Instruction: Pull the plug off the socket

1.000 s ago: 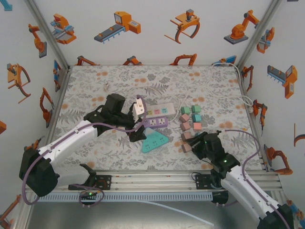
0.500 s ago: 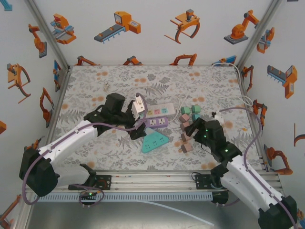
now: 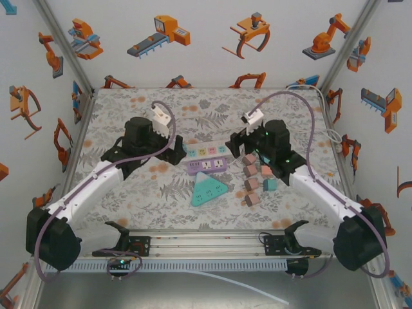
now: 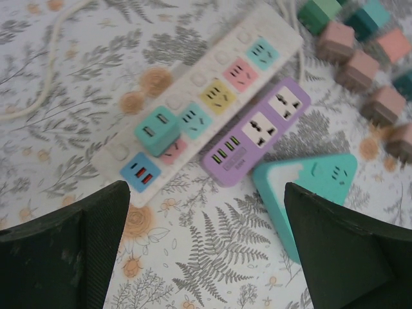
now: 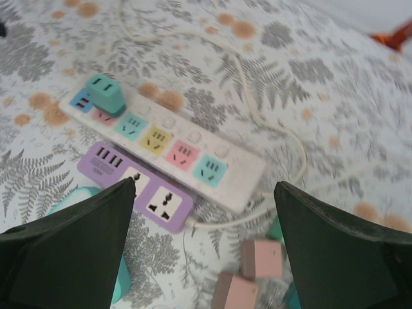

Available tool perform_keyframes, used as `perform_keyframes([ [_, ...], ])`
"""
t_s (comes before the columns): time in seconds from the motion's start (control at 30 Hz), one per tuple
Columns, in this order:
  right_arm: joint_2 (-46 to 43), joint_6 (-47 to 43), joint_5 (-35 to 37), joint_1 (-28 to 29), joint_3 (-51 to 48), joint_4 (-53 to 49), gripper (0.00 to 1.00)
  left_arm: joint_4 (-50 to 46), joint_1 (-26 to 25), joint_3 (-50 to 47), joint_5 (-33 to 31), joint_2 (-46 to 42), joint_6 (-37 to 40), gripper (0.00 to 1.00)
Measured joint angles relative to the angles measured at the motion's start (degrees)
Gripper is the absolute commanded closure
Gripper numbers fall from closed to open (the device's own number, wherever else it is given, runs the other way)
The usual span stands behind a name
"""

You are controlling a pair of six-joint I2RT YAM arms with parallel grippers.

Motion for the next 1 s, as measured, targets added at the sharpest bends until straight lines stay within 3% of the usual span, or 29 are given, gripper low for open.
perform_keyframes([
  [0.23, 12.0, -14.1, -17.2, 0.0, 11.1, -0.3, 0.22, 0.1, 7.5, -1.4, -4.6, -1.4, -11.6, 0.0],
  [0.33, 16.4, -19.8, -21.2, 0.8, 15.0, -1.4, 0.2, -0.7, 9.6, -1.4, -7.3, -0.7, -15.9, 0.04],
  [0.53, 26.4, -32.2, -23.2, 4.8, 26.3, -10.8, 0.2, -1.2, 13.4, -1.5, -10.0, 4.3, -23.1, 0.11],
  [0.73, 38.4, -43.9, -22.8, 8.7, 40.3, -24.0, 0.2, 0.7, 13.7, -1.5, -10.7, 11.1, -26.9, 0.19],
  [1.0, 51.1, -49.4, -22.7, 11.5, 49.9, -32.4, 0.25, 3.2, 13.7, -1.2, -8.9, 18.8, -28.7, 0.24],
])
